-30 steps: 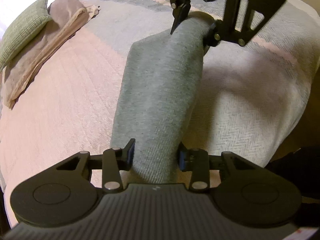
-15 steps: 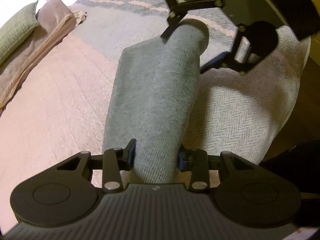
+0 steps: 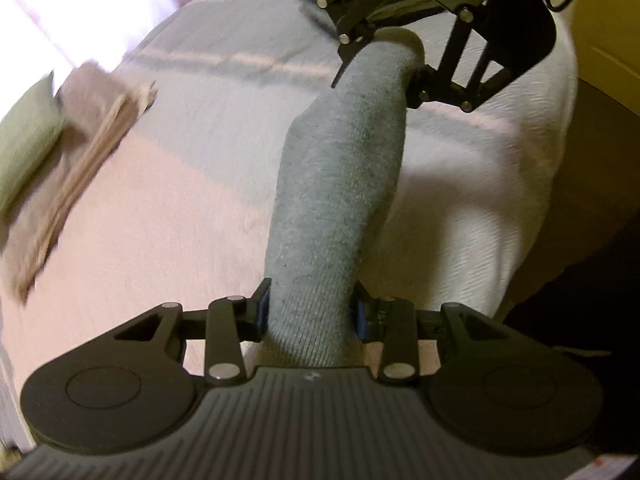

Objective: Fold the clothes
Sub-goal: 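Lift the grey bundle with both grippers and carry it toward the dark clothes stack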

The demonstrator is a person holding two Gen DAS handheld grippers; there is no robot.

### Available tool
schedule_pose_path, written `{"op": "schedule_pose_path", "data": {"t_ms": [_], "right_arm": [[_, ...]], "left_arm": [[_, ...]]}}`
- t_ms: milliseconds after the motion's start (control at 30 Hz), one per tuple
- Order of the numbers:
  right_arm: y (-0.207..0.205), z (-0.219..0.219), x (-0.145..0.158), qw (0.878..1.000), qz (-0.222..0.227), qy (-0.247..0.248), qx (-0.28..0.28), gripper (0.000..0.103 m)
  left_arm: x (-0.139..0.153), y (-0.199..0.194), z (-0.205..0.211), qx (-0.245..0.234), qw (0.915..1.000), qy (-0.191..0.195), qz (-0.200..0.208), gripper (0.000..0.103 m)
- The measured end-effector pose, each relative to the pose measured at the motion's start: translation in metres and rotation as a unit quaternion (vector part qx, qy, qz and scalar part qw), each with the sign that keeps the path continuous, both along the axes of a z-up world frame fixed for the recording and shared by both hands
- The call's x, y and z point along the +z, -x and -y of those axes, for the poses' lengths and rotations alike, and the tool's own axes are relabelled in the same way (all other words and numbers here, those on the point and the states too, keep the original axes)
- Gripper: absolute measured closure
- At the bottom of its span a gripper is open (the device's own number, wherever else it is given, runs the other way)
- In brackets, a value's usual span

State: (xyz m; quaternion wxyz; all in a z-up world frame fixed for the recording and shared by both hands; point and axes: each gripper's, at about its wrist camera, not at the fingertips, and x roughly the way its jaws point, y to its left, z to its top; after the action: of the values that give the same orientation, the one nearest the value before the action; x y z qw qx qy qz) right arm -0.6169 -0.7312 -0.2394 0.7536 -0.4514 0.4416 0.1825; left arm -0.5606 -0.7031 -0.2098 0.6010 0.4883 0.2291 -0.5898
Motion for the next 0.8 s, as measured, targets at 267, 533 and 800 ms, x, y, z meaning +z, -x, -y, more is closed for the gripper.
{"op": "schedule_pose_path", "data": {"t_ms": [267,533,800], "right_arm": [[0.05,0.031,0.061,0.99,0.036,0.015,-0.133,0.069],[0.095,0.104,0.124,0.962,0.092,0.053,-0.253,0.069],[0.113,0.24,0.174,0.923,0.156,0.096,-0.339,0.069]], "left_arm": [[0.048,0.033,0.047,-0.128,0.9904,0.036,0.038,0.069],[0.1,0.075,0.143,-0.259,0.9576,0.087,0.092,0.069],[0.138,0.11,0.299,-0.342,0.916,0.146,0.15,0.069]]}}
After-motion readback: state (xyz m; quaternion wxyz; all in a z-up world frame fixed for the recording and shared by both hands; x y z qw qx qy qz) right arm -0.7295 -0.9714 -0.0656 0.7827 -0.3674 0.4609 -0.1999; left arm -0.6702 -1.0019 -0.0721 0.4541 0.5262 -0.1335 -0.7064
